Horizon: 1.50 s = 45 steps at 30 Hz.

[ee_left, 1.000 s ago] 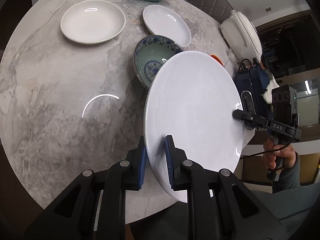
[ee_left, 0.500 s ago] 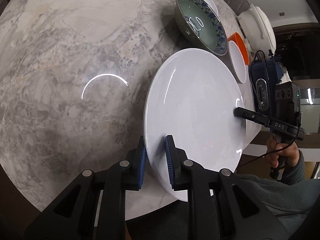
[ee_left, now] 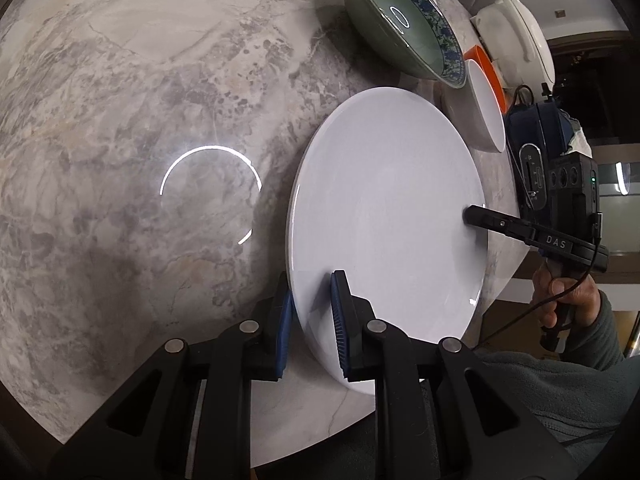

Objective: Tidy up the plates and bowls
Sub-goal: 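Lift the large white plate with both grippers and carry it toward the bowls, then lower the plate onto the table and open both grippers, then move both grippers to the white plate beside the teal colander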

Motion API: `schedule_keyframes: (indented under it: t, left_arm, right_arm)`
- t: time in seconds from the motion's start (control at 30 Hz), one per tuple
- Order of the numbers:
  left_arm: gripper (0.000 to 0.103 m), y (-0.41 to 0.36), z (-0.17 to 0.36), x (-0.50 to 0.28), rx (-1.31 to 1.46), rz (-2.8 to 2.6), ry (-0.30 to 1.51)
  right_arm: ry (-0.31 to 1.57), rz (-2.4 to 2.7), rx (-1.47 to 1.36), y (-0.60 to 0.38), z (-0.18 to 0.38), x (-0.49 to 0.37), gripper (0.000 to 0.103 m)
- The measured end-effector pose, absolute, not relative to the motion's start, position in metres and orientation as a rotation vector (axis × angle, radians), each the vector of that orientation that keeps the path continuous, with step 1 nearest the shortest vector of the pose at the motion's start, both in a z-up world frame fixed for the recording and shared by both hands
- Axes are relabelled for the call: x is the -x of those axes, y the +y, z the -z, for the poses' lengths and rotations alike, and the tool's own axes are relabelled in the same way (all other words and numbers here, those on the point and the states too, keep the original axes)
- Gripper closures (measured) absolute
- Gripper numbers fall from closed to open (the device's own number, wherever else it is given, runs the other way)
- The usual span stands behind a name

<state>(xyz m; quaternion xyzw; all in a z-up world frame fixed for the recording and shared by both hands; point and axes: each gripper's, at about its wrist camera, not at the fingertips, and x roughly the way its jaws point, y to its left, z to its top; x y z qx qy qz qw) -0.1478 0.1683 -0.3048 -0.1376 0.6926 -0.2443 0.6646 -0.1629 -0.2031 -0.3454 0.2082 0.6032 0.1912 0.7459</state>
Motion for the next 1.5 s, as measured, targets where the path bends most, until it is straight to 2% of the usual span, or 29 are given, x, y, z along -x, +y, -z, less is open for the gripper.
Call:
schedule_keyframes:
  t: [0.3,0.33,0.37,0.4,0.43,0.47,0.5,0.53,0.63,0.67,0.7,0.97,1.07,1.2,1.37,1.5]
  left_arm:
    - [0.085,0.162,0.306,0.148,0.341,0.539,1.551]
    - [0.08,0.164,0.305,0.149,0.346,0.53,1.547]
    - [0.065,0.165,0.302,0.15,0.348,0.519,1.533]
    - [0.052,0.167,0.297,0.151,0.35,0.506,1.506]
    - [0.03,0.171,0.29,0.154,0.366,0.494,1.471]
    - [0.024,0.176,0.283,0.155,0.405,0.49,1.429]
    - [0.024,0.18,0.277,0.156,0.46,0.493,1.391]
    - [0.022,0.184,0.272,0.156,0.515,0.497,1.368]
    - [0.0,0.192,0.262,0.153,0.671,0.505,1.309]
    - [0.0,0.193,0.257,0.151,0.722,0.511,1.277]
    - [0.0,0.193,0.252,0.147,0.759,0.513,1.243]
    - [0.0,0.182,0.199,0.09,0.872,0.499,1.052]
    - [0.001,0.179,0.184,0.059,0.783,0.451,1.079]
    - [0.001,0.186,0.167,0.021,0.743,0.334,1.094]
    - [0.002,0.177,0.154,-0.047,0.636,0.29,1.116]
    - [0.002,0.147,0.155,-0.1,0.529,0.344,1.161]
  right_arm:
    - [1.317,-0.445,-0.429,-0.207,0.354,0.162,0.082]
    - [1.319,-0.447,-0.431,-0.208,0.354,0.162,0.082]
    - [1.321,-0.445,-0.432,-0.208,0.354,0.163,0.079]
    - [1.322,-0.441,-0.433,-0.21,0.353,0.165,0.071]
    - [1.314,-0.442,-0.436,-0.212,0.35,0.167,0.066]
    - [1.296,-0.446,-0.443,-0.214,0.346,0.169,0.057]
    - [1.272,-0.455,-0.458,-0.218,0.34,0.173,0.047]
    - [1.242,-0.46,-0.475,-0.223,0.334,0.176,0.043]
    - [1.137,-0.465,-0.54,-0.242,0.313,0.186,0.024]
    - [1.107,-0.466,-0.573,-0.25,0.307,0.187,0.015]
    - [1.077,-0.471,-0.616,-0.257,0.301,0.187,0.014]
    - [0.828,-0.55,-0.813,-0.303,0.238,0.152,0.013]
    - [0.723,-0.621,-0.833,-0.32,0.214,0.13,0.007]
    - [0.738,-0.673,-0.813,-0.335,0.199,0.087,0.0]
    - [0.873,-0.643,-0.934,-0.362,0.208,0.013,0.0]
    - [0.982,-0.581,-0.77,-0.363,0.211,-0.044,0.0]
